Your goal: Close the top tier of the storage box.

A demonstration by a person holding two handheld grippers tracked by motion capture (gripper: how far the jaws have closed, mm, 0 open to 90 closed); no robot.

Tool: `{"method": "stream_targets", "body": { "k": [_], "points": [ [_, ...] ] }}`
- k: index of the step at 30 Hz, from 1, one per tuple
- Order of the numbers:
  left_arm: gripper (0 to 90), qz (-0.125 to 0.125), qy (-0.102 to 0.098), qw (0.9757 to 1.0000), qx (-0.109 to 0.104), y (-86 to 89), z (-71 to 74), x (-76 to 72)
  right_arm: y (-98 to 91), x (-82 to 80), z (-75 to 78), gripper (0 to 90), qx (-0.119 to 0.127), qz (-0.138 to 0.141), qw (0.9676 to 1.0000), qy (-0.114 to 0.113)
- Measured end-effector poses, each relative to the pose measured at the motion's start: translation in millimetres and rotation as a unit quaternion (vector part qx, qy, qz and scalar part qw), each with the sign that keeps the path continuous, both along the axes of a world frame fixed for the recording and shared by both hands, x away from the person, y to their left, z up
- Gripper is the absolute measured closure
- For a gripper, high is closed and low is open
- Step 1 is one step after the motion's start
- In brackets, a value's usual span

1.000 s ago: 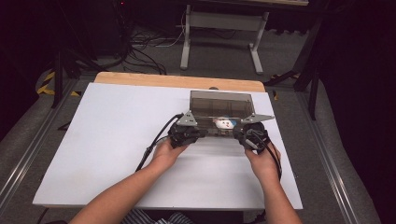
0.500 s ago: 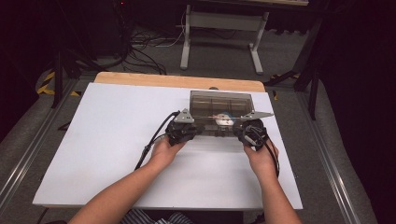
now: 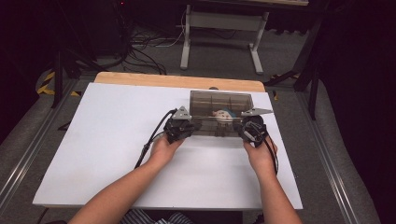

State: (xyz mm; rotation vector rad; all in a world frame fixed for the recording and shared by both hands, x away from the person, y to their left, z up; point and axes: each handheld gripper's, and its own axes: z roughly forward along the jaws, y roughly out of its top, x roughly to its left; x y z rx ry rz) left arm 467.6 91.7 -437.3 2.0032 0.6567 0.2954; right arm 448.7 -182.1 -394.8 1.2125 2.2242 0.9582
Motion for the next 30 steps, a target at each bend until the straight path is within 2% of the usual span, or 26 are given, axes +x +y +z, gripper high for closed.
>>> {"method": "stream_targets", "body": {
  "k": [4,13,16,21,24,27,30],
  "points": [
    [87.3,0.008,0.007,0.9999,-0.004,1.0,-0.6,1.2,0.2,4.2,-0.2,90.0,-0.002,-0.006,1.0000,-0.005],
    [87.4,0.007,0.005,1.0000,-0.001,1.4,-0.7,1.9,1.5,5.6,-0.4,90.0,-0.005,-0.004,1.0000,-0.002],
    [86.8,0.006,0.010,0.9999,-0.005,2.0,-0.3,1.6,1.4,5.4,-0.4,90.0,-0.005,-0.006,1.0000,-0.001],
    [83.3,-0.002,0.013,0.9999,-0.006,4.1,3.9,-1.9,0.0,0.5,3.9,90.0,0.007,0.012,0.9998,-0.012],
    [79.9,-0.010,0.007,0.9999,-0.005,4.9,8.1,-7.7,0.6,-4.8,7.5,90.0,0.007,0.021,0.9995,-0.021],
    [71.8,-0.015,-0.018,0.9997,0.003,6.5,14.4,-17.2,1.0,-10.3,11.4,90.0,0.008,0.027,0.9991,-0.031],
    [64.8,-0.017,-0.030,0.9994,0.002,10.8,18.9,-24.2,-0.7,-15.0,15.0,86.2,0.012,0.033,0.9986,-0.039]
  ]
}}
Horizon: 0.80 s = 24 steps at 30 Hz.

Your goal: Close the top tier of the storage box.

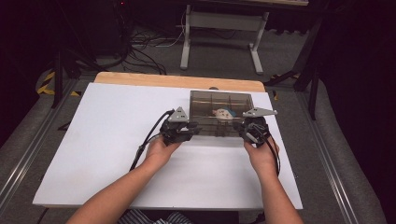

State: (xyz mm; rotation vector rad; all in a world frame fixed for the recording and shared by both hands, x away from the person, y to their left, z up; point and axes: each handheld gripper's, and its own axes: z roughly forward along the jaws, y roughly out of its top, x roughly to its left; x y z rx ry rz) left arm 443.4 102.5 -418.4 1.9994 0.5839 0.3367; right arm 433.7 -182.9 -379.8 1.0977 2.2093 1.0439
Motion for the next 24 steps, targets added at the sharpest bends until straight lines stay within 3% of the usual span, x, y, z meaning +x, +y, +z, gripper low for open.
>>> {"method": "stream_targets", "body": {
  "k": [10,16,19,23,24],
  "points": [
    [40.9,0.005,-0.010,0.9998,-0.019,19.3,10.3,-10.6,-3.0,-7.7,7.7,59.0,0.037,0.036,0.9985,-0.014],
    [31.9,0.004,-0.013,0.9996,-0.025,24.3,16.4,-15.9,-1.1,-12.4,10.4,47.0,0.044,0.060,0.9970,-0.023],
    [25.4,0.006,-0.014,0.9994,-0.030,28.8,18.6,-19.2,1.8,-14.9,10.7,36.0,0.045,0.079,0.9955,-0.026],
    [9.0,0.023,-0.018,0.9991,-0.032,38.1,21.8,-24.3,8.0,-20.0,11.2,21.1,0.037,0.103,0.9931,-0.041],
    [8.6,0.021,-0.019,0.9990,-0.034,41.9,22.5,-25.4,9.1,-21.0,11.3,19.0,0.038,0.110,0.9923,-0.042]
  ]
}}
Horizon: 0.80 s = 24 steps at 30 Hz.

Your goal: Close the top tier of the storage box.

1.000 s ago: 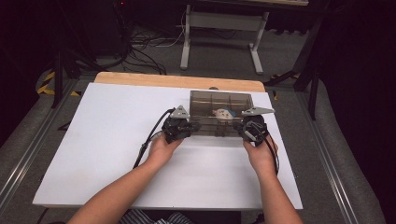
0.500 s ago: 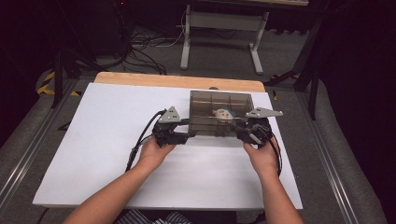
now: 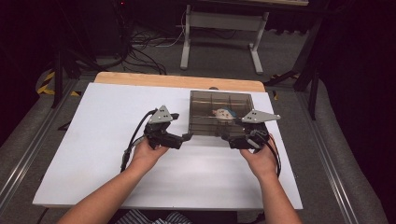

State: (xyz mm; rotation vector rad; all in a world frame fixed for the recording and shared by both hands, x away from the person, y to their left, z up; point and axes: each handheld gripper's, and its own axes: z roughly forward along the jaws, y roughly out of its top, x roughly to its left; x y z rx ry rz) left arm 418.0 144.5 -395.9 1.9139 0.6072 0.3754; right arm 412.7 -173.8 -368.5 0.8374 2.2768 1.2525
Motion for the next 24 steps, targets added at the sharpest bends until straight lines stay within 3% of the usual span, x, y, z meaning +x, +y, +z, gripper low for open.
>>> {"method": "stream_targets", "body": {
  "k": [4,10,14,24],
  "points": [
    [5.3,0.000,0.000,1.0000,-0.008,13.6,2.0,-8.4,3.6,-5.8,-0.3,11.8,0.002,0.015,0.9999,-0.007],
    [1.2,0.004,-0.011,0.9999,0.005,33.4,1.8,-24.0,4.1,-11.4,-4.8,4.9,0.003,0.016,0.9998,-0.013],
    [0.5,0.011,-0.012,0.9999,0.000,46.4,-1.0,-31.6,1.5,-15.1,-9.0,3.1,0.019,0.019,0.9995,-0.013],
    [0.0,0.037,-0.006,0.9993,0.000,75.4,-14.0,-45.7,5.0,-27.2,-22.1,0.4,0.026,0.048,0.9979,-0.035]
  ]
}}
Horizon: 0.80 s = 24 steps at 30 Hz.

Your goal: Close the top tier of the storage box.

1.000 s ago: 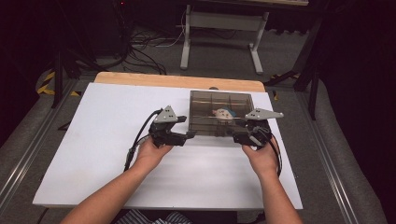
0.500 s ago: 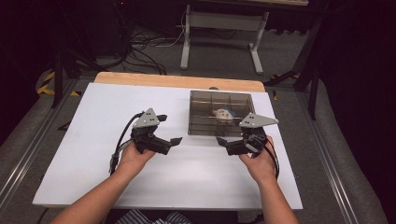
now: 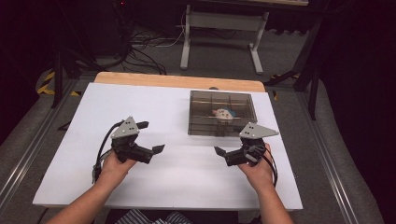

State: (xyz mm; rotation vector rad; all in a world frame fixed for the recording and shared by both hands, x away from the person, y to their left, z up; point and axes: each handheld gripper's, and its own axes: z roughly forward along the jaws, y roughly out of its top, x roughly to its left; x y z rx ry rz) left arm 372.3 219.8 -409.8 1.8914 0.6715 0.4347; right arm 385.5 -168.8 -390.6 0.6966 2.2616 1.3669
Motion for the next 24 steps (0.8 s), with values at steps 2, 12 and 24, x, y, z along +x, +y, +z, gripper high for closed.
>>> {"method": "stream_targets", "body": {
  "k": [2,12,24],
  "points": [
    [0.0,0.008,0.002,1.0000,-0.002,5.0,-4.2,-1.7,0.5,-2.8,-3.1,0.1,0.003,0.005,0.9999,-0.009],
    [0.0,0.040,0.010,0.9991,-0.008,34.4,-26.7,-14.0,-2.8,-13.4,-20.4,0.0,0.021,0.016,0.9992,-0.029],
    [0.0,0.047,0.005,0.9988,-0.010,60.5,-48.9,-30.5,-8.0,-15.0,-44.2,0.0,0.022,0.012,0.9994,-0.023]
  ]
}}
